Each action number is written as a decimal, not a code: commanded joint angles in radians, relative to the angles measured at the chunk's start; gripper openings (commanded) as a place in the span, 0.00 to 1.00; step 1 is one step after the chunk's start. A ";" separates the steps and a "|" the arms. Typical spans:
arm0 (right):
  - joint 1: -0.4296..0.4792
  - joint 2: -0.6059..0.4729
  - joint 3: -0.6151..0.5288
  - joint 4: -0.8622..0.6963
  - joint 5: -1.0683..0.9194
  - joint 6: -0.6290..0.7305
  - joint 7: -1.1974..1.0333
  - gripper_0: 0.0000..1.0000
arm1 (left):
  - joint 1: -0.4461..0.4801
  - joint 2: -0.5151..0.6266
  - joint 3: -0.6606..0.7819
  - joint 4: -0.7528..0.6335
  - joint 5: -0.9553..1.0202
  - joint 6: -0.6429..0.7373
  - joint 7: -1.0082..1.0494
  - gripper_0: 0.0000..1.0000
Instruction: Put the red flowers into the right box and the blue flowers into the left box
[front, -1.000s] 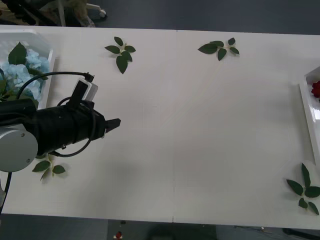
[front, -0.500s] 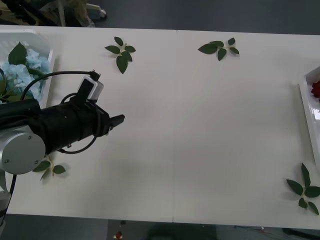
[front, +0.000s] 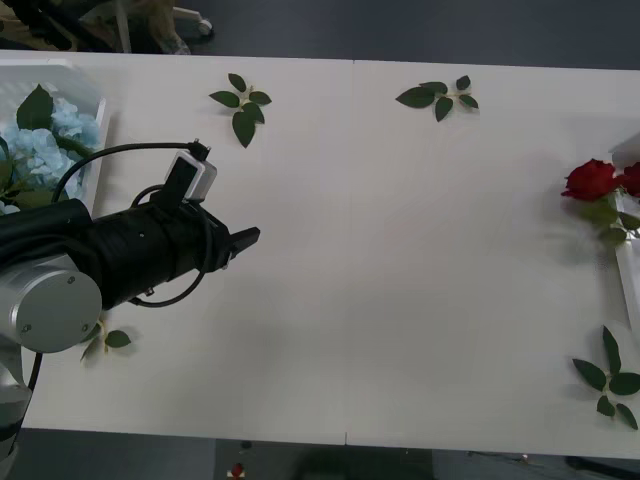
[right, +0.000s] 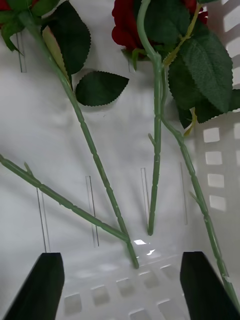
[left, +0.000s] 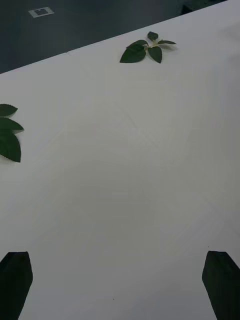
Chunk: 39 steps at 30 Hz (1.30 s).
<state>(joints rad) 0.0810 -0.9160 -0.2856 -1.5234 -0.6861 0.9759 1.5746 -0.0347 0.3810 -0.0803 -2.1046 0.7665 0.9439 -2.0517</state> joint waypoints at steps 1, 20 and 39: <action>-0.007 -0.052 -0.018 0.003 -0.012 -0.002 0.050 0.95 | -0.033 0.006 -0.010 -0.009 0.008 -0.010 -0.048 1.00; 0.048 -0.053 -0.029 -0.135 -0.254 0.000 0.094 0.95 | -0.047 0.006 -0.019 0.011 0.034 -0.010 -0.048 1.00; 0.166 0.083 -0.023 -0.419 -0.589 -0.071 0.389 0.95 | -0.047 0.006 -0.019 0.011 0.034 -0.010 -0.048 1.00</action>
<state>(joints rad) 0.2702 -0.8785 -0.2905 -1.9039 -1.2708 0.9065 1.8736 -0.0629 0.3810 -0.0885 -2.0786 0.7980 0.9439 -2.0517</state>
